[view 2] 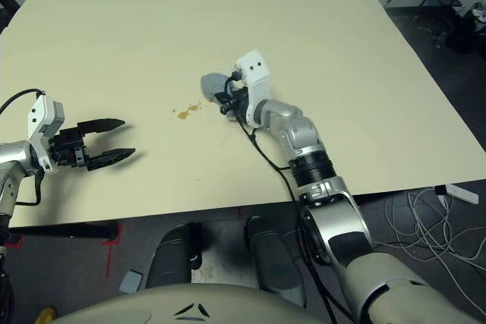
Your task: Wipe the water off the table with a rag.
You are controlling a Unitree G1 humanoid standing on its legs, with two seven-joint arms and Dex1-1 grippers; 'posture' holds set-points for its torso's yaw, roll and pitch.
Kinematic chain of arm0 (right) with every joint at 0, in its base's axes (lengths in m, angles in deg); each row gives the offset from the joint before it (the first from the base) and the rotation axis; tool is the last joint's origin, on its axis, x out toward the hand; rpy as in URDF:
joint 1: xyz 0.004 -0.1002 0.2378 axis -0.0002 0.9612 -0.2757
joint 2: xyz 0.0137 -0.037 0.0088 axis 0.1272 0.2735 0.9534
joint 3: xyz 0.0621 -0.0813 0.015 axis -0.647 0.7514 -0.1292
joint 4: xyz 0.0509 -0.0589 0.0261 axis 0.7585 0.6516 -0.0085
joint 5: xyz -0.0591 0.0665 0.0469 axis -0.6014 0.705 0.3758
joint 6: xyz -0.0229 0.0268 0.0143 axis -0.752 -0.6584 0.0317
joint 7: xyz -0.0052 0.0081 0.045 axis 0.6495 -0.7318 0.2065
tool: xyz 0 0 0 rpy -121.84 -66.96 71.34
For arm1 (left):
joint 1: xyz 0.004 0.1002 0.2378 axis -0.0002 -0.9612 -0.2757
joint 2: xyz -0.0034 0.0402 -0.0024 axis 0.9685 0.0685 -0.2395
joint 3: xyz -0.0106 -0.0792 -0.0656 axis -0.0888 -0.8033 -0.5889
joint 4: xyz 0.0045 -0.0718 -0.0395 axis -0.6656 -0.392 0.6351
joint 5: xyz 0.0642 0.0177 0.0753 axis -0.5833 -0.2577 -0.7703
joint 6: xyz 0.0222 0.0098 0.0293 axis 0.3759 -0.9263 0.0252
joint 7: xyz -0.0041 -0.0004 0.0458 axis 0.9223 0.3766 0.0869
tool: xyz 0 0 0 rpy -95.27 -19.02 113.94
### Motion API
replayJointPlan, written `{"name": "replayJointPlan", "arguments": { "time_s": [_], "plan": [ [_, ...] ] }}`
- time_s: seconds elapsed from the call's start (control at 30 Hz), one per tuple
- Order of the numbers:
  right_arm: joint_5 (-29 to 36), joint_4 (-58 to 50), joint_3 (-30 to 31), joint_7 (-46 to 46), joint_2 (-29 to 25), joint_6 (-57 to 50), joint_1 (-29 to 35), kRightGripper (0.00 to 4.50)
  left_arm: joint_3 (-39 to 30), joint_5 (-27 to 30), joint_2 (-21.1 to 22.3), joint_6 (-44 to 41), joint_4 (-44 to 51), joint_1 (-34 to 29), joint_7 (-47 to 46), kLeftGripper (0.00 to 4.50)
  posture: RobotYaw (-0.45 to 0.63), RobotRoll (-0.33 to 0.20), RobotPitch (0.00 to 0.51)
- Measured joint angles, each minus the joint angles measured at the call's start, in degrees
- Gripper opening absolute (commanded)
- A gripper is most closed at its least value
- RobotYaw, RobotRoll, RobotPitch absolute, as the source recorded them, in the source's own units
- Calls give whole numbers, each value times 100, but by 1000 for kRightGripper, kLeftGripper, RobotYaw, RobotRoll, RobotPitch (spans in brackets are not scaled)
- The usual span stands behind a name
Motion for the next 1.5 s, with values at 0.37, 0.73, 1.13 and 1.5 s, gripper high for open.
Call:
{"name": "replayJointPlan", "arguments": {
  "time_s": [0.37,0.73,1.13,1.5],
  "plan": [
    [-4,-669,777,-208,665,-610,351,64,1,0,-2,-5,23,-2,-3,4500,-73,0,180],
    [-123,-204,806,-186,682,-351,47,62,4,1,-16,-22,58,-2,-3,4500,-77,0,176],
    [-142,652,11,130,-217,302,-501,61,26,-4,-70,-22,-13,95,2,4500,-101,0,173],
    [105,525,-807,137,-1331,-45,-647,60,130,-7,-85,-18,-36,165,11,4500,-117,0,178]
  ]
}}
